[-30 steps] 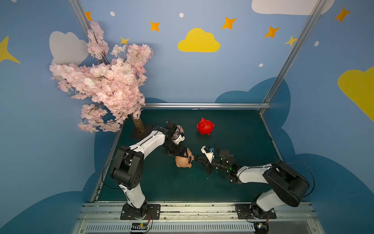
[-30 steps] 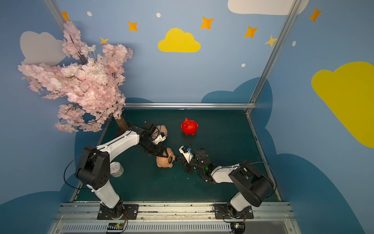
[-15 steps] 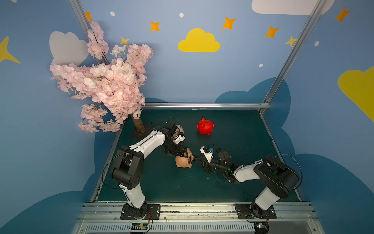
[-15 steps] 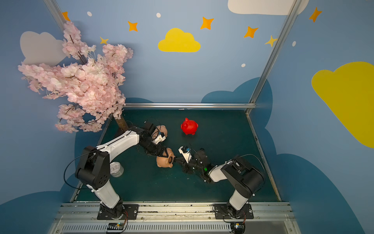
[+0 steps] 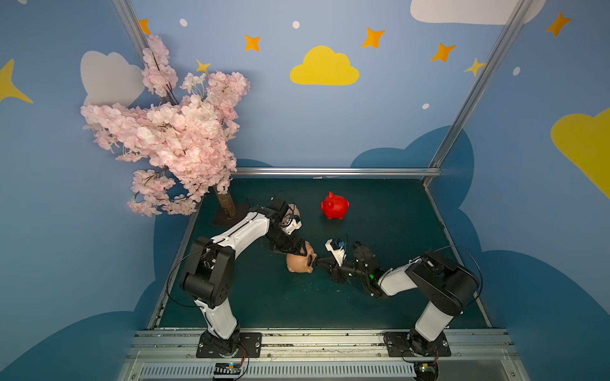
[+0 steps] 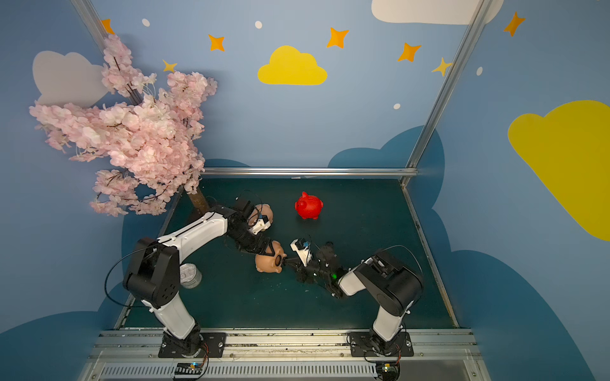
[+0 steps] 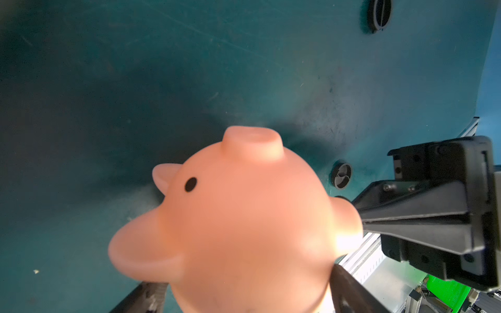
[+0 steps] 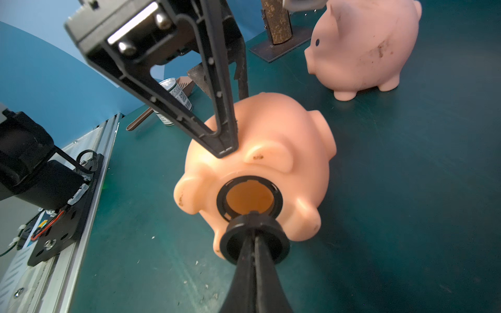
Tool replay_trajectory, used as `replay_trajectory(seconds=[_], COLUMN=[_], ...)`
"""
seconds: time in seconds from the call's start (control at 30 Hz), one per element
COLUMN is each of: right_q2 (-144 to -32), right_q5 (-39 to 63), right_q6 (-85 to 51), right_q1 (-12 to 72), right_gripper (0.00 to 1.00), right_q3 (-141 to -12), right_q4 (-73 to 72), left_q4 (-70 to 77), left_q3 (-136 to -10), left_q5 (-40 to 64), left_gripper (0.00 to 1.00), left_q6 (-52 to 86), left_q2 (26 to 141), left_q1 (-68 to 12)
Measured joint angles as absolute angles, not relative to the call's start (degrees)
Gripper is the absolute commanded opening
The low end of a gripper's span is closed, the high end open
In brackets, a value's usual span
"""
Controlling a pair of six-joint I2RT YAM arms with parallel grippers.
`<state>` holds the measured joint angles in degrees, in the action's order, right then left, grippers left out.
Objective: Close piggy banks
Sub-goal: Insert the knob into the piggy bank.
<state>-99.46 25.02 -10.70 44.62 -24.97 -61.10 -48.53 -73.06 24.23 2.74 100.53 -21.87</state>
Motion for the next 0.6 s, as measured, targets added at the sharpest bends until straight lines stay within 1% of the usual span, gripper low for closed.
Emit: replay_trajectory(seconds=[0.6], right_q2=[-102.74], right_q5=[26.41], right_q6=[-11.92], right_q1=[44.62], right_gripper=[0.00], right_q3=[-26.41], right_q4=[-63.46], left_q4=[-48.53], left_q3=[-73.08], left_q5=[24.45], left_gripper=[0.90], left_q6=[2.74], left_q2=[100.62], left_q1=[-21.80])
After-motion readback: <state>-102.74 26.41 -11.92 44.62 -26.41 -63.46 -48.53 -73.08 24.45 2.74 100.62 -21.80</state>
